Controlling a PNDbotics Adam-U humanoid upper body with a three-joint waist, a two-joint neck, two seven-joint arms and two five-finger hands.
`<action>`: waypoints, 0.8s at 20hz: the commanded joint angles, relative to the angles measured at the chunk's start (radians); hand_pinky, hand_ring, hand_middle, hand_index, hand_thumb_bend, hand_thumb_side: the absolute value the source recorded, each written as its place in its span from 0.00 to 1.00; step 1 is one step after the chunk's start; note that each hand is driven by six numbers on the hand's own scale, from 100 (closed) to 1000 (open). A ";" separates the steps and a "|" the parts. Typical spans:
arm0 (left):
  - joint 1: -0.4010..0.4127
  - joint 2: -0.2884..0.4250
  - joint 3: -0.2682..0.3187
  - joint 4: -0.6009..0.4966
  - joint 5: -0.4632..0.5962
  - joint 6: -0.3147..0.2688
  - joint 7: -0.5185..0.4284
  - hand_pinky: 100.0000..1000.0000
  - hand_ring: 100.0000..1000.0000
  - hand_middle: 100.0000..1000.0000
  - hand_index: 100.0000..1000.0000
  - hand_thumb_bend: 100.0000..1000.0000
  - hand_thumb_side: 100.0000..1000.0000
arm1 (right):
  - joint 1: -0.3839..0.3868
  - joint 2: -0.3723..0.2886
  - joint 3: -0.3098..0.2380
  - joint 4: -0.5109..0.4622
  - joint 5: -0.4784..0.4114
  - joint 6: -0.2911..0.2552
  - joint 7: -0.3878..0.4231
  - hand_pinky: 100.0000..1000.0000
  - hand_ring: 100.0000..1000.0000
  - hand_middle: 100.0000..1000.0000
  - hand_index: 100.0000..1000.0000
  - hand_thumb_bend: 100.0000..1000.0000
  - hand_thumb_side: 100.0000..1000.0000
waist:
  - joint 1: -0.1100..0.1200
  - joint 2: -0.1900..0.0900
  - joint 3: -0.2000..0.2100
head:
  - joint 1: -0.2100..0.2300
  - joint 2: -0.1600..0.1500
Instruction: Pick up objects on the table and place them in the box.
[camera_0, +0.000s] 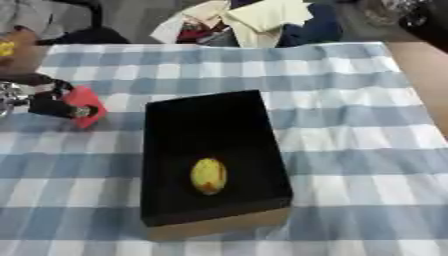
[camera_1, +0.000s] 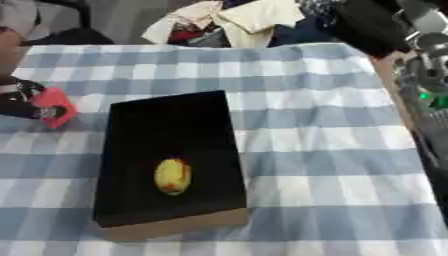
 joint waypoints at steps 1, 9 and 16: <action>-0.014 0.016 0.006 -0.008 0.008 0.000 0.009 0.78 0.83 0.67 0.93 0.32 0.84 | -0.012 -0.008 -0.012 -0.018 0.005 0.001 0.001 0.83 0.80 0.70 0.78 0.00 0.82 | 0.000 -0.019 0.000 | 0.003 -0.011; -0.014 0.016 -0.001 -0.015 -0.021 -0.008 0.021 0.78 0.83 0.65 0.92 0.32 0.83 | -0.008 -0.007 -0.014 -0.019 0.008 0.001 0.008 0.83 0.80 0.69 0.78 0.00 0.82 | 0.003 -0.019 -0.002 | 0.004 -0.016; -0.018 0.016 -0.001 -0.019 -0.064 -0.021 0.037 0.76 0.81 0.59 0.88 0.21 0.70 | -0.003 -0.007 -0.017 -0.017 0.008 -0.001 0.011 0.84 0.80 0.69 0.78 0.00 0.83 | 0.004 -0.018 -0.004 | 0.004 -0.017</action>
